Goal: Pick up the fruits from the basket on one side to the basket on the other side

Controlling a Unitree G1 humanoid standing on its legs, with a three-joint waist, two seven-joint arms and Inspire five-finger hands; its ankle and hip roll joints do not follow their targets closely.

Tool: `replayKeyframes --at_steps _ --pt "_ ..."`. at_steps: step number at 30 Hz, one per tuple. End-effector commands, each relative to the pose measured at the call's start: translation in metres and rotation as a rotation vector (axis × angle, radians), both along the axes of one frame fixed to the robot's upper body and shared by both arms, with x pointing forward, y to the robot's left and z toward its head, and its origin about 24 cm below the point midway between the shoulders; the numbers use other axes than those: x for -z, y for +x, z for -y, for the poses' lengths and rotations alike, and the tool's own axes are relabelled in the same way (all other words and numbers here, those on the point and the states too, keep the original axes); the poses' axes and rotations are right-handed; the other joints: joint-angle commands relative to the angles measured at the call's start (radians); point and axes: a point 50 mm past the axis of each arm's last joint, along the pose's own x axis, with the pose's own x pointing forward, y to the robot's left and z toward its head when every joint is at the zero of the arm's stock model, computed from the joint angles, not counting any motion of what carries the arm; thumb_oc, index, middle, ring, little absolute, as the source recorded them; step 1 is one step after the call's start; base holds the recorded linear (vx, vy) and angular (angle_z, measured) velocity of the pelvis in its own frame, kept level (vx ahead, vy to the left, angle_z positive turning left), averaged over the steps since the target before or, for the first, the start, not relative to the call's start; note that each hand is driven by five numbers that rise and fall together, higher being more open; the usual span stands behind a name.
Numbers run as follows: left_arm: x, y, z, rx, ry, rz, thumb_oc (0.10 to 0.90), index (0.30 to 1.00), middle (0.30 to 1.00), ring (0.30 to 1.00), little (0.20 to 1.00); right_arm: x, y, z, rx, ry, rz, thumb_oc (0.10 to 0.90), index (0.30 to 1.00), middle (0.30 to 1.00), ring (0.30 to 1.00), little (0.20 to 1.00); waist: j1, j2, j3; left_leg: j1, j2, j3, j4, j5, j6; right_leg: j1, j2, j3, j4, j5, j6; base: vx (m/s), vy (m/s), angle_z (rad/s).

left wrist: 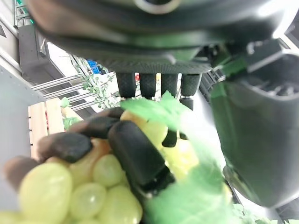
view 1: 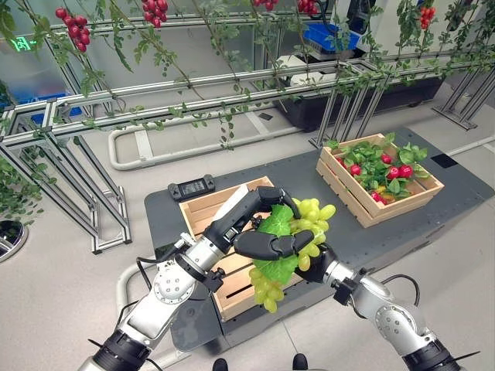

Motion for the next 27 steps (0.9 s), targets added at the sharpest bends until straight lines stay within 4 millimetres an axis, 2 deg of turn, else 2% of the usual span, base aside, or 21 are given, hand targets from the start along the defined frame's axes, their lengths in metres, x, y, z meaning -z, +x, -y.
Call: replayKeyframes --at_steps 1,8,13,15,17,20,21,23,24,25,27 --pt "-0.056 0.007 -0.013 -0.061 -0.171 0.297 0.8 0.9 0.9 0.9 0.9 -0.046 0.016 0.011 0.141 0.211 0.2 0.4 0.3 0.3 0.3 0.3 0.008 0.01 -0.052 0.033 -0.002 -0.042 0.008 -0.123 0.016 0.01 -0.009 -0.044 0.006 -0.031 0.005 0.01 -0.069 -0.05" --pt "-0.061 0.007 -0.031 -0.045 -0.335 0.224 0.8 0.9 0.9 0.9 0.9 -0.038 0.02 0.025 0.226 0.203 0.158 0.4 0.3 0.3 0.3 0.3 0.006 0.005 -0.042 0.036 0.006 -0.032 0.008 -0.114 0.014 -0.002 0.014 -0.018 0.006 -0.032 -0.008 -0.01 -0.073 -0.07" --pt "-0.061 0.009 -0.031 -0.028 -0.452 0.177 0.8 0.9 0.9 0.9 0.9 -0.036 0.023 0.028 0.246 0.185 0.14 0.4 0.3 0.3 0.3 0.3 0.007 0.002 -0.039 0.042 -0.009 -0.06 0.01 -0.114 0.02 0.0 0.028 0.015 0.006 -0.034 -0.014 -0.02 0.009 -0.06" --pt "-0.062 0.009 -0.03 -0.023 -0.503 0.164 0.8 0.9 0.9 0.9 0.9 -0.036 0.024 0.028 0.241 0.174 0.142 0.4 0.3 0.3 0.3 0.3 0.018 -0.007 -0.034 0.021 -0.04 -0.113 0.078 -0.141 0.024 -0.004 0.024 0.053 0.006 -0.026 -0.016 -0.06 0.121 -0.28" --pt "-0.062 0.008 -0.031 -0.01 -0.536 0.162 0.8 0.9 0.9 0.9 0.9 -0.036 0.028 0.025 0.221 0.129 0.155 0.4 0.3 0.3 0.3 0.3 0.044 -0.022 -0.014 -0.013 -0.098 -0.226 0.219 -0.209 0.028 0.011 0.01 0.115 0.006 -0.015 -0.012 -0.1 0.225 -0.77" --pt "-0.064 0.006 -0.032 0.022 -0.558 0.15 0.8 0.9 0.9 0.9 0.9 -0.039 0.03 0.018 0.172 0.126 0.158 0.4 0.3 0.3 0.3 0.3 0.075 -0.034 0.005 -0.061 -0.179 -0.348 0.354 -0.232 0.039 0.002 -0.003 0.195 0.006 0.018 -0.001 -0.17 0.316 -1.08" --pt "-0.064 0.006 -0.032 0.071 -0.569 0.129 0.8 0.9 0.9 0.9 0.9 -0.04 0.031 0.018 0.173 0.132 0.169 0.4 0.3 0.3 0.3 0.3 0.075 -0.034 0.009 -0.053 -0.197 -0.349 0.349 -0.259 0.052 -0.014 -0.014 0.22 0.009 0.035 0.008 -0.24 0.478 -1.61" --pt "-0.064 0.009 -0.029 0.118 -0.582 0.103 0.8 0.9 0.9 0.9 0.9 -0.04 0.033 0.018 0.18 0.145 0.175 0.4 0.3 0.3 0.3 0.3 0.066 -0.027 0.01 -0.032 -0.198 -0.325 0.315 -0.275 0.066 -0.044 -0.031 0.228 0.018 0.053 0.026 -0.17 0.335 -1.52" --pt "-0.063 0.011 -0.024 0.156 -0.588 0.082 0.8 0.9 0.9 0.9 0.9 -0.04 0.033 0.017 0.183 0.167 0.177 0.4 0.3 0.3 0.3 0.3 0.056 -0.021 0.012 -0.015 -0.202 -0.319 0.288 -0.282 0.077 -0.076 -0.046 0.234 0.031 0.069 0.043 -0.24 0.421 -0.88" --pt "-0.062 0.014 -0.017 0.22 -0.588 0.049 0.8 0.9 0.9 0.9 0.9 -0.036 0.034 0.016 0.182 0.194 0.172 0.4 0.3 0.3 0.3 0.3 0.047 -0.018 0.012 0.0 -0.221 -0.318 0.248 -0.281 0.09 -0.134 -0.08 0.242 0.04 0.106 0.068 -0.28 0.473 -0.6" --pt "-0.059 0.016 -0.01 0.284 -0.577 0.014 0.8 0.9 0.9 0.9 0.9 -0.034 0.033 0.018 0.192 0.222 0.153 0.4 0.3 0.3 0.3 0.3 0.035 0.0 0.017 0.018 -0.226 -0.297 0.219 -0.277 0.084 -0.176 -0.118 0.212 0.008 0.137 0.076 -0.23 0.379 -0.46"
